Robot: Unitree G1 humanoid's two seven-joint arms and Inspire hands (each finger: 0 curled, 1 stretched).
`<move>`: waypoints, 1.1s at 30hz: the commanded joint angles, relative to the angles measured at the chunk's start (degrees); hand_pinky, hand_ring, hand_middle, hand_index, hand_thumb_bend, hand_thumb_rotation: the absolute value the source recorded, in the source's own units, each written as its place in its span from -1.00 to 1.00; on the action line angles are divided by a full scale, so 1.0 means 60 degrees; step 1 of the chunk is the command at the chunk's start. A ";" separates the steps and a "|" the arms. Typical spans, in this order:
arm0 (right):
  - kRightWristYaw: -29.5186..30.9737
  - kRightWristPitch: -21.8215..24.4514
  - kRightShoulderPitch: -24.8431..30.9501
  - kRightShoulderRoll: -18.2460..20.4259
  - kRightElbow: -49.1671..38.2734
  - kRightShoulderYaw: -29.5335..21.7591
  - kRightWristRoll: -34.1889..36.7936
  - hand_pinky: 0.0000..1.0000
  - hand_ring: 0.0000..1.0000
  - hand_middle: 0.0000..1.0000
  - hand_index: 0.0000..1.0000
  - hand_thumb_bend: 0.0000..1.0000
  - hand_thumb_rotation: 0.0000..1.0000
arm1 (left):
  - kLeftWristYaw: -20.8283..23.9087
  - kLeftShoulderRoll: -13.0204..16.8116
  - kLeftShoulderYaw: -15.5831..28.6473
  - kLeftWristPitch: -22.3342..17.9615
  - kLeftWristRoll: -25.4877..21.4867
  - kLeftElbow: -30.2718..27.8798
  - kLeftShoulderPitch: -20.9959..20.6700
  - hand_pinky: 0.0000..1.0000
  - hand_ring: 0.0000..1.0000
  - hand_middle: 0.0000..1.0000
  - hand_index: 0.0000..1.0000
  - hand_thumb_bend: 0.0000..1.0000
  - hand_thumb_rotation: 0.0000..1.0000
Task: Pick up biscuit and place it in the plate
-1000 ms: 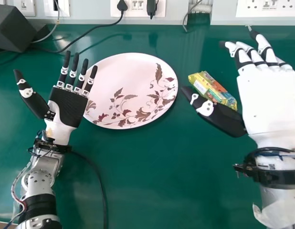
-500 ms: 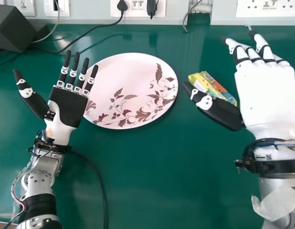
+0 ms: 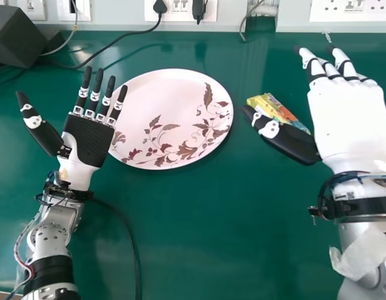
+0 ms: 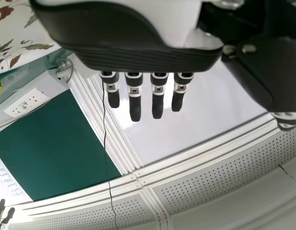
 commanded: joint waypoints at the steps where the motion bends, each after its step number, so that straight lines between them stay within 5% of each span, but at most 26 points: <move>1: 0.0110 0.0075 -0.0072 -0.0036 0.0129 0.0046 -0.0161 0.29 0.53 0.78 1.00 0.92 -0.46 | 0.0080 -0.0319 0.0022 0.0193 -0.0001 0.0479 0.0596 1.00 0.83 0.92 1.00 1.00 0.48; 33: 0.0312 0.1001 -0.1056 -0.0553 0.1589 0.0161 -0.0803 0.39 0.77 1.00 1.00 0.98 -0.45 | 0.0204 -0.0482 0.0163 0.0222 -0.0041 0.0584 0.0441 1.00 0.86 0.94 1.00 1.00 0.29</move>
